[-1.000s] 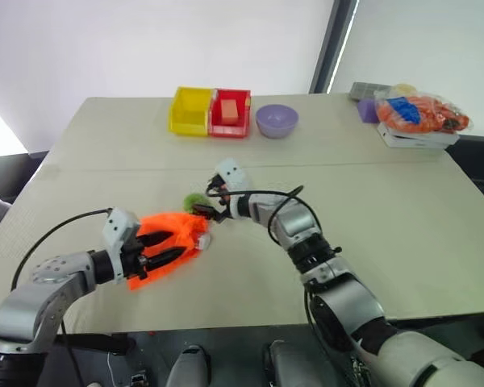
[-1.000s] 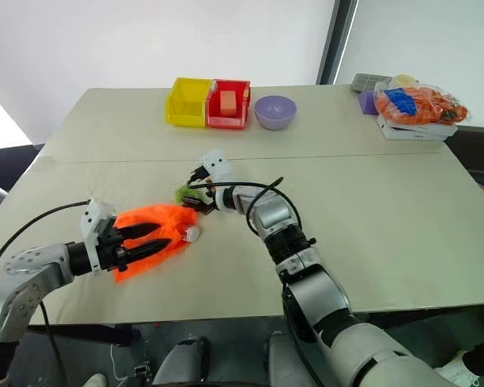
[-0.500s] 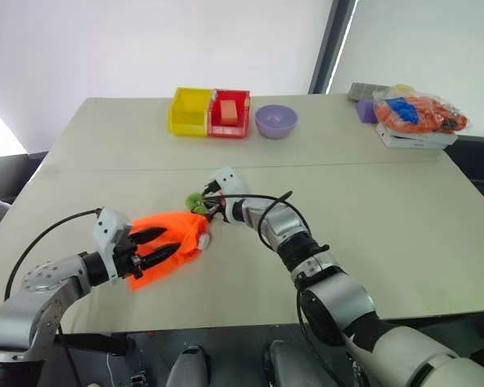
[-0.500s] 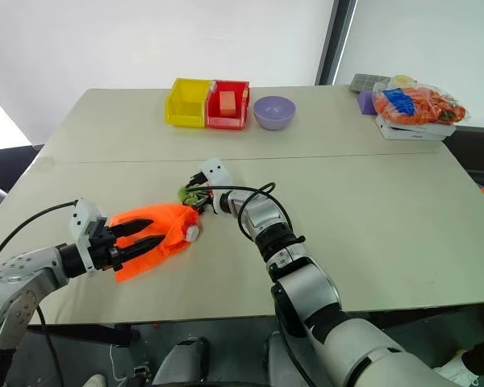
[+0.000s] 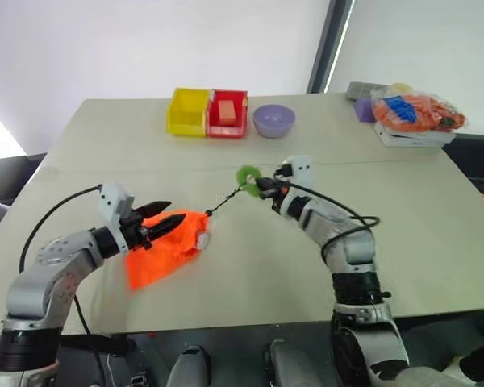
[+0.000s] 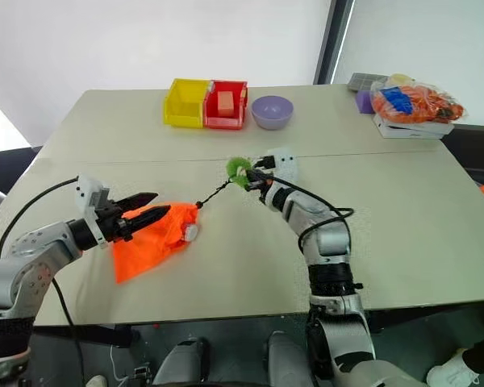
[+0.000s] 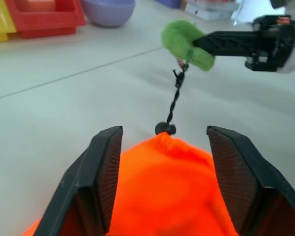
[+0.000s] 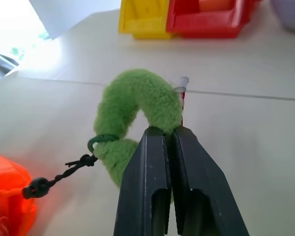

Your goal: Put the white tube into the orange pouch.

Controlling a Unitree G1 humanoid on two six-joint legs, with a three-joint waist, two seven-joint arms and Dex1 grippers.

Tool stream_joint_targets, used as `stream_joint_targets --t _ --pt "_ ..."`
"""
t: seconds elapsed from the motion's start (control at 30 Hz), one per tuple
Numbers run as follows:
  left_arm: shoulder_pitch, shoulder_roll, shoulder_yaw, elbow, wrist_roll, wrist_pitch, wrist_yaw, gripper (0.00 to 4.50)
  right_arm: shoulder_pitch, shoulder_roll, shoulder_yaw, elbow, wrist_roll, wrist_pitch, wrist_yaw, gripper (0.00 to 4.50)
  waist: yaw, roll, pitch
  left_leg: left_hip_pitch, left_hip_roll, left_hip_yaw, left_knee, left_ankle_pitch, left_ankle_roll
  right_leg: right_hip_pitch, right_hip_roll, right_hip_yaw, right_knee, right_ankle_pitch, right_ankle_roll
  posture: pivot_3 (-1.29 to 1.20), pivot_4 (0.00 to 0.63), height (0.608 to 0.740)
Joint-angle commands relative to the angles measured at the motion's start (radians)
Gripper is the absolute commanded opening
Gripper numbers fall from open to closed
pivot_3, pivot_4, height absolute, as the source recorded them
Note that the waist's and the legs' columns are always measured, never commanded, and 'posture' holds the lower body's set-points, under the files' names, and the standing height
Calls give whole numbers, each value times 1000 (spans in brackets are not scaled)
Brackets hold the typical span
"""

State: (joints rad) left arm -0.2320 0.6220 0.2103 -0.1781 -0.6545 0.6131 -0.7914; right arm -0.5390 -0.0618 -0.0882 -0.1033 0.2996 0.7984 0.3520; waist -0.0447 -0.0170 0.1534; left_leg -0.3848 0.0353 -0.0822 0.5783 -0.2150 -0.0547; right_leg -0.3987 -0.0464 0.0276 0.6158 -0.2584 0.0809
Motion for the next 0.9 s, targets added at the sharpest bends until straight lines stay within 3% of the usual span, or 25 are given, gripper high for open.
stream_joint_targets --t 0.03,0.17,0.3,0.43,0.9 --pt "-118 -15 -1 120 -23 18 -30 4461 14 -1 12 -133 46 52 -17 0 1 0 0 0 0 0 0 0 0 0 0 0 0 0 0 0 150 740" --pt "-265 -27 -18 326 -69 102 -149 4461 17 -8 27 -153 62 40 -12 0 -1 -1 0 0 0 0 1 0 0 1 0 0 0 0 0 0 150 740" --pt "-343 -4 -119 439 5 83 -294 4461 8 -21 30 -160 74 27 -8 0 0 0 0 -1 0 0 1 0 0 1 0 0 -1 0 0 0 150 740" --pt "-406 -4 -253 552 162 -57 -384 4461 6 -54 38 -214 96 5 20 0 2 0 0 -1 0 0 -1 0 0 0 0 0 -1 0 1 0 150 740" --pt "-463 -67 -259 661 240 -159 -447 4461 8 -106 3 -234 132 -29 6 0 3 -1 0 -2 0 0 0 0 0 0 0 0 -1 -1 1 0 150 740"
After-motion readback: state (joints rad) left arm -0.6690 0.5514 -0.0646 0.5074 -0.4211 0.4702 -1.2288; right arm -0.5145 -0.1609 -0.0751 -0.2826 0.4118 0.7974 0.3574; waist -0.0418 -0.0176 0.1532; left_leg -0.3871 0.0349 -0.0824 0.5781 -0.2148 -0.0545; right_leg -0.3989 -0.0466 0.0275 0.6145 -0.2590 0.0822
